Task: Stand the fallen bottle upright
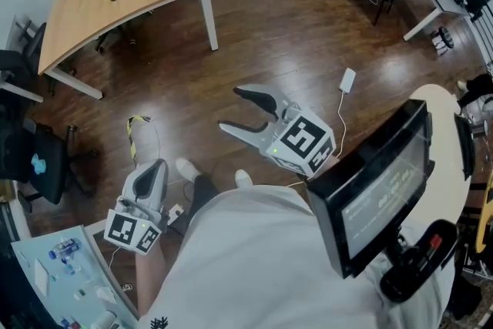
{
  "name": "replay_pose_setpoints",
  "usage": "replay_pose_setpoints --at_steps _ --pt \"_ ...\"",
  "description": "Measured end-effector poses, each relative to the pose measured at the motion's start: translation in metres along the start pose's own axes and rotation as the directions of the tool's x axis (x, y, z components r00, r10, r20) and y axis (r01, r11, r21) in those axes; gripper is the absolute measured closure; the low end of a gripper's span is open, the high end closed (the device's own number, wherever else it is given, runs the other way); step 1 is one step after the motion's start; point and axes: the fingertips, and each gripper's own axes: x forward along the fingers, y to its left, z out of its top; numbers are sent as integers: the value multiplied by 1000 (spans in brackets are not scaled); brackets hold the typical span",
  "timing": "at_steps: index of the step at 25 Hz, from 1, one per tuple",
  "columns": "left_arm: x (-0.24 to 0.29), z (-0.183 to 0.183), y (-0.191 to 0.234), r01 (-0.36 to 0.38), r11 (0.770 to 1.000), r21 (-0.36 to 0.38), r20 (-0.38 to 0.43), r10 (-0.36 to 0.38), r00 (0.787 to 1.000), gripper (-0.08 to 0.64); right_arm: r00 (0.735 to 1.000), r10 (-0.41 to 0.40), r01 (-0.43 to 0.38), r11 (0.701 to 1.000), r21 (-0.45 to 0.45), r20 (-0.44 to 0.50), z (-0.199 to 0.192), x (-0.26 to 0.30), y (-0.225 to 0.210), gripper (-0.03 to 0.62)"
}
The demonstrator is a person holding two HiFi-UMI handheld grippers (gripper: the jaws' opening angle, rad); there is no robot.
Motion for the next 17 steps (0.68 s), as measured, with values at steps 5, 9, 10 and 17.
replay_pose_setpoints --at_steps 5,9,10,17 --pt "-1 1 6 -14 1000 -5 3 14 1000 560 1000 22 -22 1000 7 -6 1 8 1 311" --pt "0 -1 16 -20 1000 -12 3 21 1000 560 999 32 -32 999 1 -15 0 19 -2 313" --pt "2 -1 20 -21 1000 -14 4 21 1000 560 999 32 -32 999 0 -18 1 22 -4 313" --pt "8 3 58 -11 1000 -24 7 11 1000 560 999 20 -20 1000 4 -33 7 59 -16 313"
